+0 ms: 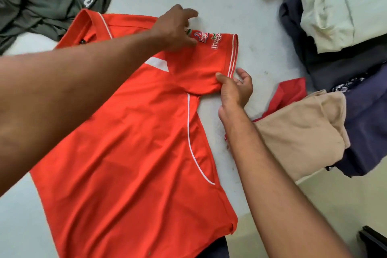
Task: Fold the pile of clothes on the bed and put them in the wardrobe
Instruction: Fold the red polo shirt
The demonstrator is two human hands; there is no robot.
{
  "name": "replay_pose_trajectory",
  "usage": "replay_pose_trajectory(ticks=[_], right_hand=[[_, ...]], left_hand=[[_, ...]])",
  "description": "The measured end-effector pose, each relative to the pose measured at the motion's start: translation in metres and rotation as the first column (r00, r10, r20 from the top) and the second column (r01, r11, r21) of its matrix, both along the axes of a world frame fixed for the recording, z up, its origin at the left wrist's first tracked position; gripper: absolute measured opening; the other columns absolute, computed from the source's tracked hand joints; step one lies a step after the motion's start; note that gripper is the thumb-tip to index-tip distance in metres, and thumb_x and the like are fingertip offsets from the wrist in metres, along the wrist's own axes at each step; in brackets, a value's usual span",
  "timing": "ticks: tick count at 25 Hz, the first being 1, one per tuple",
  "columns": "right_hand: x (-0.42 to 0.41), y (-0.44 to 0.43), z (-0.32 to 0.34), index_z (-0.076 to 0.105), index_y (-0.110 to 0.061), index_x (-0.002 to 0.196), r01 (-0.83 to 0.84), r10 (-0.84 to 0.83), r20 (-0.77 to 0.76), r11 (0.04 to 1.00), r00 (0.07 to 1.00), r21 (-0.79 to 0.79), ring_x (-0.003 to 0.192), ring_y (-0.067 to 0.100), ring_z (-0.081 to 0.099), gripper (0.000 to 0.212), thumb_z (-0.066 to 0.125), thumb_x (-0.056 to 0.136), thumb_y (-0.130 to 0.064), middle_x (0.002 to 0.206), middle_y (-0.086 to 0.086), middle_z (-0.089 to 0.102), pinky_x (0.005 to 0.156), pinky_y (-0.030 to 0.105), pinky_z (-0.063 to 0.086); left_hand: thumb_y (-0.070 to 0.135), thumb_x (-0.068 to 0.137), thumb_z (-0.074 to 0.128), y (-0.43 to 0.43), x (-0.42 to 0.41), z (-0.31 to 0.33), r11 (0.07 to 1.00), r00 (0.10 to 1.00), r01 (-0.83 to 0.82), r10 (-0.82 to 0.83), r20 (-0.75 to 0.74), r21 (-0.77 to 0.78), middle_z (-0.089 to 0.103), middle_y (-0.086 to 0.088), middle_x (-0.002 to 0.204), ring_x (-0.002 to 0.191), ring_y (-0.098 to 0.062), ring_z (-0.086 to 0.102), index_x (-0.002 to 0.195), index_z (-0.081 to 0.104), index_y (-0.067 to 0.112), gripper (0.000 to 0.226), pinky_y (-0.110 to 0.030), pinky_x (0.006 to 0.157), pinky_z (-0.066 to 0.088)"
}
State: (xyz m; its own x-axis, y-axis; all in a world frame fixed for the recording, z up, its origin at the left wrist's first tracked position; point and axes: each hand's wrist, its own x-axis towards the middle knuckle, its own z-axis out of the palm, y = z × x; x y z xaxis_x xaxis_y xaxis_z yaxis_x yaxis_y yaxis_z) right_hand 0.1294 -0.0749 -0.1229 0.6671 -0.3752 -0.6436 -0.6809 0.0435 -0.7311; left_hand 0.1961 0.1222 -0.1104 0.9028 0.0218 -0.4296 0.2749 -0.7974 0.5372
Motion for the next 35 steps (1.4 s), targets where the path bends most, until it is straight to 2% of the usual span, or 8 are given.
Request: replay_pose_trajectory(ticks=[5,11,16,22,25,27,30,35], right_hand=[[0.004,0.006,0.005,0.059,-0.001,0.135,0.01,-0.025,0.136,0.994,0.99,0.111,0.106,0.02,0.068,0.069,0.07,0.071,0.023,0.122,0.009,0.068,0.089,0.022,0.058],[-0.029,0.044,0.029,0.073,-0.011,0.119,-0.372,0.555,0.451,0.821,0.699,-0.433,0.093,0.027,0.069,0.048,0.07,0.073,0.003,0.107,0.003,0.076,0.088,0.037,0.054],[-0.068,0.072,0.009,0.07,-0.012,0.131,-0.815,0.969,0.184,0.241,0.167,-0.527,0.104,0.028,0.067,0.052,0.079,0.08,-0.017,0.125,0.008,0.072,0.096,0.033,0.05],[-0.065,0.051,0.007,0.076,-0.011,0.114,-0.627,0.921,0.324,0.386,0.218,-0.676,0.107,0.018,0.064,0.033,0.072,0.082,-0.014,0.121,0.006,0.074,0.096,0.031,0.046],[-0.064,0.046,0.003,0.073,-0.017,0.124,-0.712,0.994,0.06,0.106,0.089,-0.694,0.118,0.027,0.06,0.042,0.067,0.083,-0.028,0.137,0.006,0.066,0.101,0.034,0.045],[-0.067,0.059,0.004,0.076,-0.02,0.116,-0.688,0.996,-0.003,0.06,0.089,-0.724,0.109,0.032,0.063,0.034,0.067,0.083,-0.027,0.127,0.004,0.07,0.092,0.037,0.049],[-0.073,0.098,0.014,0.077,-0.017,0.099,-0.613,0.975,0.179,0.223,0.133,-0.758,0.087,0.031,0.065,0.021,0.067,0.081,-0.017,0.101,0.004,0.074,0.082,0.035,0.044],[-0.105,0.211,0.014,0.076,-0.013,0.101,-0.68,0.908,0.293,0.014,-0.298,-0.733,0.088,0.031,0.067,0.027,0.064,0.076,-0.01,0.098,0.004,0.075,0.085,0.033,0.042]], left_hand=[[0.013,0.086,0.062,-0.033,0.034,0.011,0.975,0.977,0.211,-0.211,-0.015,0.069,0.067,-0.007,0.105,0.099,-0.025,0.062,0.115,0.07,0.021,0.032,-0.032,0.081,0.046],[-0.004,0.081,0.059,0.027,-0.023,0.029,0.832,0.906,-0.392,0.423,-0.01,-0.392,0.057,0.013,0.049,0.044,-0.001,0.049,0.066,0.063,0.024,0.032,-0.016,0.047,0.04],[-0.012,0.078,0.051,0.095,-0.088,0.007,0.897,0.917,-0.387,0.399,0.014,-0.212,0.071,-0.005,0.084,0.069,-0.009,0.063,0.077,0.07,0.026,0.042,-0.031,0.071,0.051],[0.012,0.085,0.053,0.073,-0.112,-0.008,0.922,0.874,-0.383,0.381,0.3,-0.056,0.066,-0.013,0.101,0.092,-0.021,0.059,0.101,0.074,0.011,0.027,-0.024,0.084,0.041],[0.012,0.08,0.057,0.062,-0.143,-0.013,0.969,0.888,-0.243,0.204,0.412,0.043,0.063,-0.019,0.106,0.099,-0.031,0.06,0.099,0.075,0.011,0.026,-0.032,0.091,0.042],[0.005,0.078,0.057,0.07,-0.17,-0.008,0.938,0.806,-0.348,0.294,0.513,0.009,0.065,-0.016,0.101,0.096,-0.029,0.059,0.094,0.075,0.009,0.025,-0.03,0.088,0.041],[0.005,0.078,0.057,0.095,-0.233,0.004,0.795,0.645,-0.599,0.549,0.531,-0.095,0.068,-0.01,0.088,0.084,-0.022,0.06,0.087,0.073,0.009,0.019,-0.029,0.08,0.041],[0.021,0.081,0.058,0.144,-0.381,-0.006,0.145,0.086,-0.978,0.935,0.345,-0.149,0.068,-0.012,0.093,0.082,-0.021,0.062,0.1,0.07,0.013,0.024,-0.036,0.085,0.052]])
